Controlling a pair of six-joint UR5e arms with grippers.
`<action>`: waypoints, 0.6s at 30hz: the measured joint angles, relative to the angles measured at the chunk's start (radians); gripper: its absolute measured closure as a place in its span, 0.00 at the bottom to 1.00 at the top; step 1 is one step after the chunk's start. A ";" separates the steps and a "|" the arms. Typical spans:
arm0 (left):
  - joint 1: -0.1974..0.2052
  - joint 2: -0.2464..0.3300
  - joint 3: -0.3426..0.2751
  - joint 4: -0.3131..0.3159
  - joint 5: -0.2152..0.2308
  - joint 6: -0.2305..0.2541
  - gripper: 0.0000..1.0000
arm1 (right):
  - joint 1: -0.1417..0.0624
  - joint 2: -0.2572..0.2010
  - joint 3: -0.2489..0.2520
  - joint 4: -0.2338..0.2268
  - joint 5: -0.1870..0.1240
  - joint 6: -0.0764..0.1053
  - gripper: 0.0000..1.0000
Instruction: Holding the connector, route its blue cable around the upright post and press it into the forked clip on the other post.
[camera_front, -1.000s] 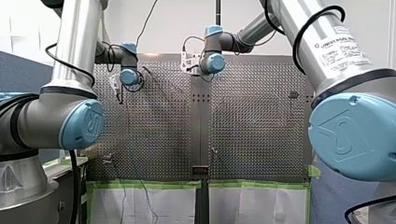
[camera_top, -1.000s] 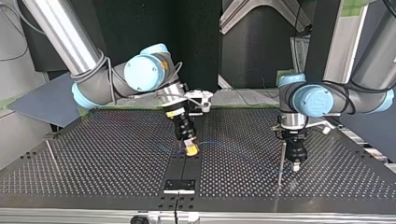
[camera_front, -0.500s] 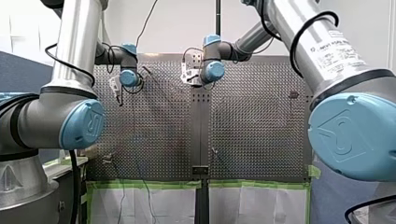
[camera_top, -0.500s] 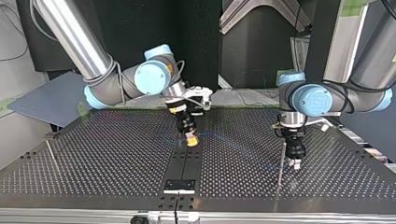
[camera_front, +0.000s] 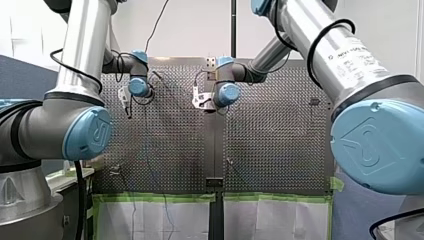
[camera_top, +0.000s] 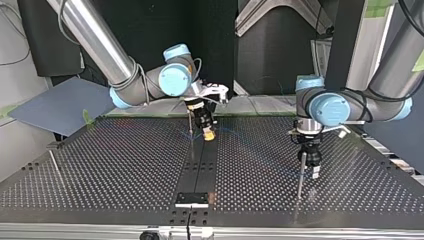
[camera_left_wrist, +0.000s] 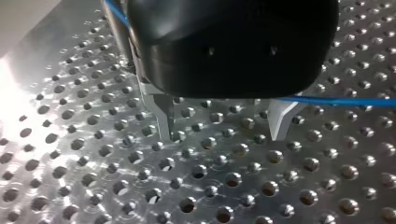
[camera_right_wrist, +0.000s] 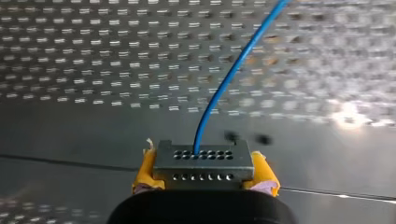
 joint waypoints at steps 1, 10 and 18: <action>0.000 -0.001 0.000 -0.001 -0.001 0.000 0.00 | 0.000 0.005 0.006 -0.005 0.002 0.000 1.00; -0.001 -0.002 0.000 -0.002 -0.006 -0.002 0.00 | -0.007 0.043 0.078 -0.074 0.009 0.017 1.00; -0.002 -0.002 0.000 -0.003 -0.010 -0.002 0.00 | 0.013 0.112 0.150 -0.145 0.049 0.009 1.00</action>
